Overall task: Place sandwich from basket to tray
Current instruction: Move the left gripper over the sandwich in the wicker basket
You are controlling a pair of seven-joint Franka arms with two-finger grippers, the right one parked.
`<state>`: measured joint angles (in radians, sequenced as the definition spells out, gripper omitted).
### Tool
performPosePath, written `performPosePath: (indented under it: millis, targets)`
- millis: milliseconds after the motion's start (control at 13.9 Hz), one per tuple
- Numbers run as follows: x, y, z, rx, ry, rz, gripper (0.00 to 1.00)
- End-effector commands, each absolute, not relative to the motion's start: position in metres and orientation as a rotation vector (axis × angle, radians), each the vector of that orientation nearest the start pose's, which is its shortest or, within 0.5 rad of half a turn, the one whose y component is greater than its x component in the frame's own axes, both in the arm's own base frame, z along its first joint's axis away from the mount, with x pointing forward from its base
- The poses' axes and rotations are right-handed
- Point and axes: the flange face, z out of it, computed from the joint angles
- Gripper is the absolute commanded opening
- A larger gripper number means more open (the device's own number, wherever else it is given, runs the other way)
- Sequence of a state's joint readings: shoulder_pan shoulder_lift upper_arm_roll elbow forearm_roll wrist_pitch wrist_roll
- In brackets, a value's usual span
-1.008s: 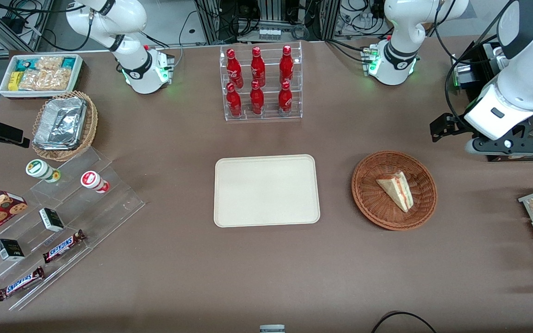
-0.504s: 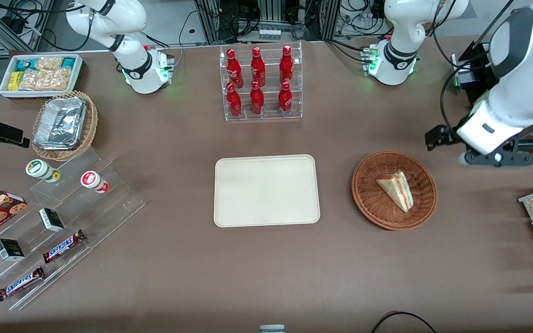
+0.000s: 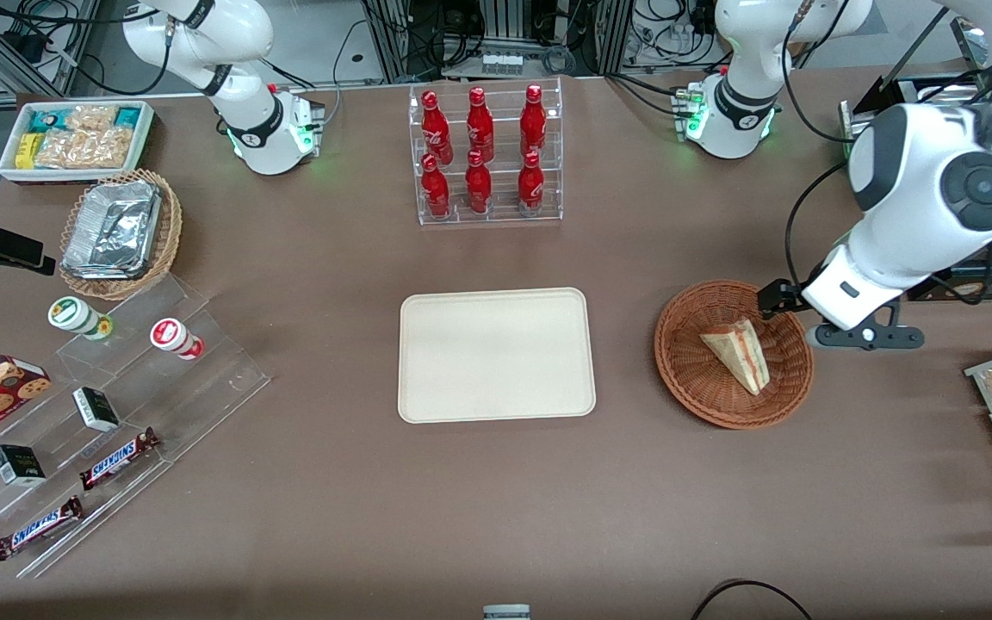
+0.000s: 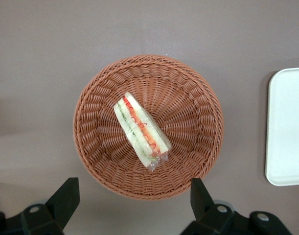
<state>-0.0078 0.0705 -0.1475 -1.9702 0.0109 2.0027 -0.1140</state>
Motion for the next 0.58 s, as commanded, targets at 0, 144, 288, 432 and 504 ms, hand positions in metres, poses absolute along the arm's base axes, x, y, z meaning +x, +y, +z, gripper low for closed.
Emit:
performPosePath:
  millis: [0,144,288,432,504]
  targets:
    - [0.541,-0.087,0.403,-3.128,-0.019,0.008,1.00]
    - [0.530,-0.087,0.376,-3.133,-0.061,-0.047,1.00]
    - [0.527,-0.087,0.362,-3.136,-0.125,-0.070,1.00]
    - [0.528,-0.087,0.359,-3.132,-0.276,-0.079,1.00]
    - [0.527,-0.087,0.354,-3.124,-0.417,-0.109,1.00]
